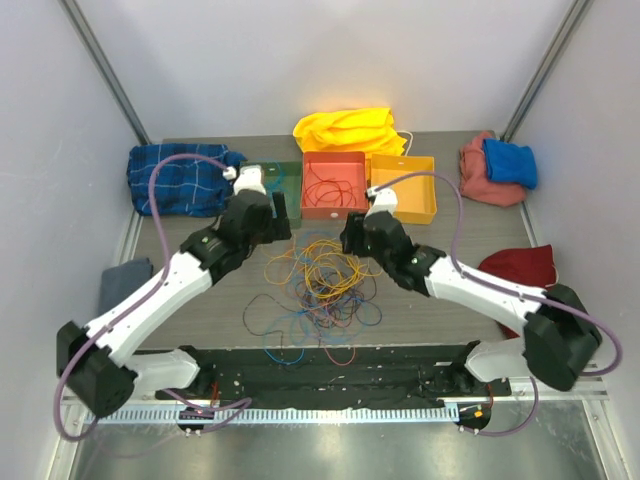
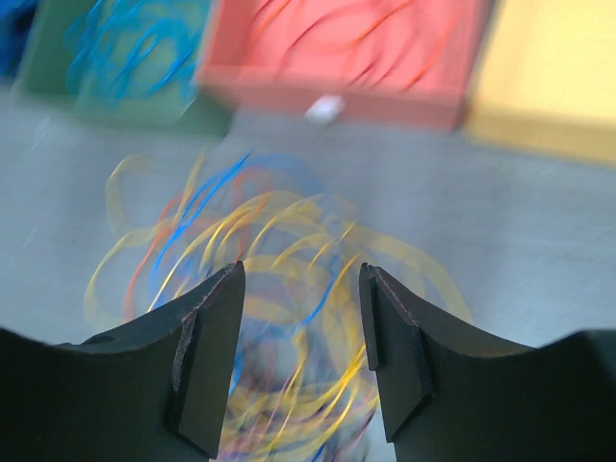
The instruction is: Untangle the cables
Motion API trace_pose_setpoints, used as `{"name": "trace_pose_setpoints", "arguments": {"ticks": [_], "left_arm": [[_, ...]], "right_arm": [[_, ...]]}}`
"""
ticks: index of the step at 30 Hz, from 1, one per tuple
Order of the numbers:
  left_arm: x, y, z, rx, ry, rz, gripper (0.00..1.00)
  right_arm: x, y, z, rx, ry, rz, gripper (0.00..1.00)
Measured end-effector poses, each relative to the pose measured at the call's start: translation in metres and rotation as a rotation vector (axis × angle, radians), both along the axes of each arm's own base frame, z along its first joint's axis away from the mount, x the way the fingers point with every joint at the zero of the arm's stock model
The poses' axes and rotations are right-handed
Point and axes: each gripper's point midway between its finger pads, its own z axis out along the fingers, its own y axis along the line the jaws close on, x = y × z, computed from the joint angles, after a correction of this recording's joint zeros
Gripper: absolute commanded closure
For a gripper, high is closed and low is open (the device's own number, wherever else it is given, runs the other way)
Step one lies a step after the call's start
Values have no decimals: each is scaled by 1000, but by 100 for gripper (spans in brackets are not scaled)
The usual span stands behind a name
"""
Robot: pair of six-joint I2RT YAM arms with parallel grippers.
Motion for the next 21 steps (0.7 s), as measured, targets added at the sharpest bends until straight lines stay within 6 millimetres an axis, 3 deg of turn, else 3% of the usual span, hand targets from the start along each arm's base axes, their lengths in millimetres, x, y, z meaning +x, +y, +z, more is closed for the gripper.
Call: {"name": "trace_pose_setpoints", "arguments": {"ticks": [1, 3, 7, 12, 16, 21], "left_arm": [[-11, 1, -2, -35, 3, -21, 1], [-30, 3, -6, -93, 10, -48, 0], [-49, 4, -17, -146, 45, -70, 0], [-52, 2, -44, -151, 137, -24, 2], [-56, -2, -80, -153, 228, 5, 13], [-72, -4, -125, -166, 344, 19, 7]], "right_arm": [[-17, 6, 1, 12, -1, 36, 41], [-47, 17, 1, 35, 1, 103, 42], [-79, 11, 4, 49, 5, 140, 42], [-88, -3, 8, 66, -9, 118, 45], [-91, -2, 1, 66, 13, 117, 46], [-100, -5, -14, 58, 42, 123, 52]]}}
